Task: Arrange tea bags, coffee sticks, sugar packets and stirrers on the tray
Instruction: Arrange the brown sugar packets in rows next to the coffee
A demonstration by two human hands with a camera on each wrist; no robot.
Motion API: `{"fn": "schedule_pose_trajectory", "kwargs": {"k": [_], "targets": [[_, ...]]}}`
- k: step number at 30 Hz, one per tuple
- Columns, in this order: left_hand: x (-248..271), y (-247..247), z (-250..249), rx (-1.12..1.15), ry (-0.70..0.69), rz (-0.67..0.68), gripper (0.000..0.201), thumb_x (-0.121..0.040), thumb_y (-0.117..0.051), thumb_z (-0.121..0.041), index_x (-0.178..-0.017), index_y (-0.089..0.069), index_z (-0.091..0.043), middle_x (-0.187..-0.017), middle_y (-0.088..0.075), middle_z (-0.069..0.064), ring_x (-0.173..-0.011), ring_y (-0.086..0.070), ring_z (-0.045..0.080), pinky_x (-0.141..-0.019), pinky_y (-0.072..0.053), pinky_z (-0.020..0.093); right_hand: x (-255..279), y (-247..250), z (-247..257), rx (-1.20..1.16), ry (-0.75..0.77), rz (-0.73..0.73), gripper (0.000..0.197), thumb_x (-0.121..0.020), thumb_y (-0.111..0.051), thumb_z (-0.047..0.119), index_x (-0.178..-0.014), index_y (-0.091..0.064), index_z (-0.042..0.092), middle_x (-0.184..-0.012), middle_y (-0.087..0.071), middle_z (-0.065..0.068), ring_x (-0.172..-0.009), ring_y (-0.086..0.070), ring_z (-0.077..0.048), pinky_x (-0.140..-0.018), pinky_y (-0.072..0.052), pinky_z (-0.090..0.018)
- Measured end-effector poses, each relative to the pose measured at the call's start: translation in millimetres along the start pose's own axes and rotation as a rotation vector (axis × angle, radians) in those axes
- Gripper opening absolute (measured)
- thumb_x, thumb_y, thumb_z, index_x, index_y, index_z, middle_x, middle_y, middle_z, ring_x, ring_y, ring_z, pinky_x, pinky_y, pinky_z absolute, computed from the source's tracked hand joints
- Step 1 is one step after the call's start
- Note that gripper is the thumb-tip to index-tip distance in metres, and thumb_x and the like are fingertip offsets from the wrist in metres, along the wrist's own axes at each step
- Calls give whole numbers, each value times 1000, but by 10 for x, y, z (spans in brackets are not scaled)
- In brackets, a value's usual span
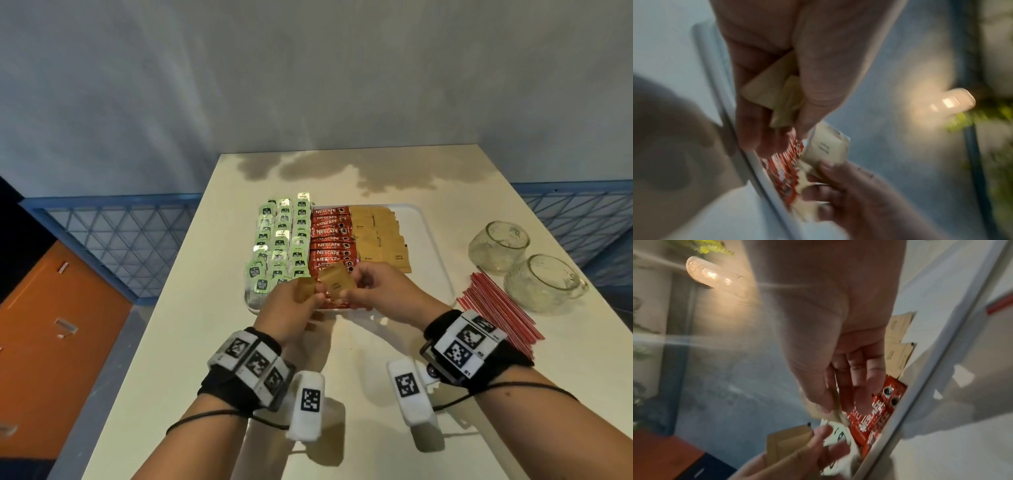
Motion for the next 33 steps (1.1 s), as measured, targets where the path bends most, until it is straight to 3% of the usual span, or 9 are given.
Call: {"fn": "schedule_pose_trajectory", "kwargs": {"k": [3,6,9,12,16,20,23,27,33], "targets": [[29,193,-219,-569,-182,-191,13,-97,-56,-23,-107,-63,-19,-106,-70,-3,-95,-65,19,-83,-54,38,-9,107,71,226,27,-17,20,-82,-75,21,-82,-59,9,-84,-70,-4,-80,-67,-22,-73,-55,-41],[90,171,-403,-586,-308,-212,14,-96,-58,-29,-108,-64,-24,-103,-69,-7,-91,-62,14,-76,-51,33,-14,116,177,389,64,9,17,-77,-75,16,-78,-59,12,-80,-67,1,-78,-64,-18,-76,-57,-43],[99,12,-504,-621,-412,-137,20,-92,-65,-25,-111,-65,-31,-106,-69,-8,-93,-63,15,-77,-51,33,-23,83,264,397,111,32,12,-75,-76,16,-78,-64,16,-81,-68,4,-78,-63,-16,-77,-57,-42],[43,-85,-422,-638,-385,-70,20,-88,-70,-27,-107,-66,-33,-103,-71,-8,-92,-64,16,-80,-54,38,-26,52,308,324,147,50,10,-76,-77,13,-80,-69,17,-80,-70,2,-77,-66,-17,-77,-58,-45],[-11,-65,-300,-436,-294,-60,7,-88,-70,-27,-94,-69,-29,-91,-72,-7,-87,-66,14,-80,-54,37,-11,121,261,75,124,13,9,-82,-76,12,-87,-72,18,-84,-73,0,-81,-69,-18,-77,-60,-36],[21,-4,-243,-41,-147,-98,4,-86,-72,-27,-90,-71,-24,-76,-70,-7,-73,-66,14,-62,-48,26,29,227,63,-189,14,-114,15,-84,-76,19,-98,-71,17,-94,-74,-2,-88,-70,-16,-71,-57,-21],[25,-23,-228,76,-80,-86,4,-88,-71,-25,-91,-71,-23,-76,-71,-5,-65,-64,9,-54,-43,20,90,129,-47,-225,-45,-75,17,-82,-78,22,-94,-71,13,-90,-75,-2,-80,-71,-8,-65,-53,-15],[15,-94,-164,135,-25,-44,14,-88,-71,-25,-99,-71,-16,-82,-73,3,-63,-66,11,-50,-46,22,134,43,-104,-341,-45,-60,12,-84,-75,16,-76,-67,15,-81,-74,1,-72,-70,-5,-63,-53,-16],[19,-224,-23,500,208,147,20,-98,-55,-21,-108,-60,-5,-99,-74,19,-65,-67,21,-49,-53,28,157,499,-548,-227,-144,-293,8,-89,-71,22,-86,-72,15,-87,-72,-1,-77,-66,-15,-71,-57,-28]]}}
Point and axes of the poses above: each hand's wrist, its own x-axis away from the middle knuckle, its own y-axis out of the back of the hand, z = x × y, the point moved 9 cm from there along -x, towards the middle knuckle
